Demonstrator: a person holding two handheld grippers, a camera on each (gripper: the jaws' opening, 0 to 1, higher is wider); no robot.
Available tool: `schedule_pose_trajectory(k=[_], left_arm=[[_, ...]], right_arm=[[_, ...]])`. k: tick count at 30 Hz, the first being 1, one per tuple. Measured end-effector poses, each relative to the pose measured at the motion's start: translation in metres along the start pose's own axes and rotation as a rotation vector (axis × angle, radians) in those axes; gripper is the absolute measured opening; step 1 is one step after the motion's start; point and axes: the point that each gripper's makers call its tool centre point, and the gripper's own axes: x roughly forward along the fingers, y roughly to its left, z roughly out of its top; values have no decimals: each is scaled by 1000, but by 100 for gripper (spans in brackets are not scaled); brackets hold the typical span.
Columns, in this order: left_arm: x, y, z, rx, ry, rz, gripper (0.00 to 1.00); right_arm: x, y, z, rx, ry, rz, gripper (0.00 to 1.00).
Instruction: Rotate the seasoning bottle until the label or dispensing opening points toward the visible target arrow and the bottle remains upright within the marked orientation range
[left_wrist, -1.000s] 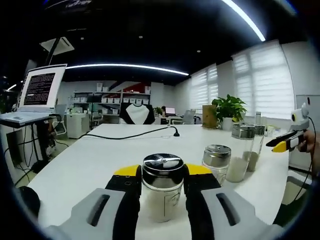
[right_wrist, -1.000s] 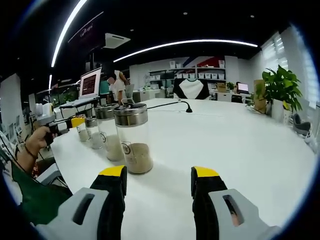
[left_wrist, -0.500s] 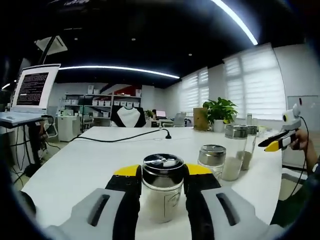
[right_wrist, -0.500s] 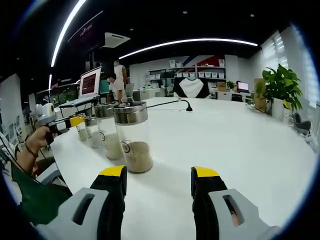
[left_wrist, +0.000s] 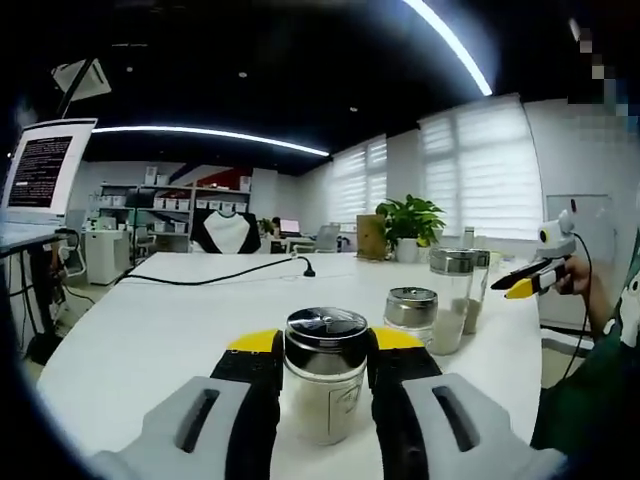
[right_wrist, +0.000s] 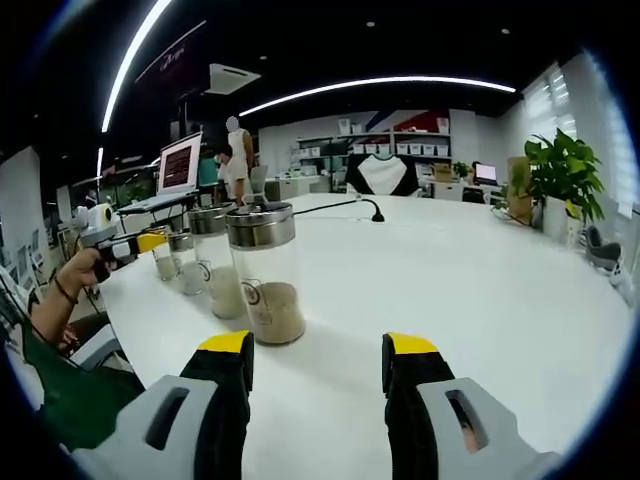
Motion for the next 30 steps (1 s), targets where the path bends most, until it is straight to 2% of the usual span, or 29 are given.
schedule_pose_trajectory(k=[4,16,30], left_arm=[[1,0,-1,12,3,-53,34],[4,-2,-2,27,26,-148,34],[5,-5,-3,47,34,-220,34]], right_arm=[[2,3,-1,-1,4,4,52],[3,4,-4,-7,16,5,52],[5,9,-6,-18,29,14,52]])
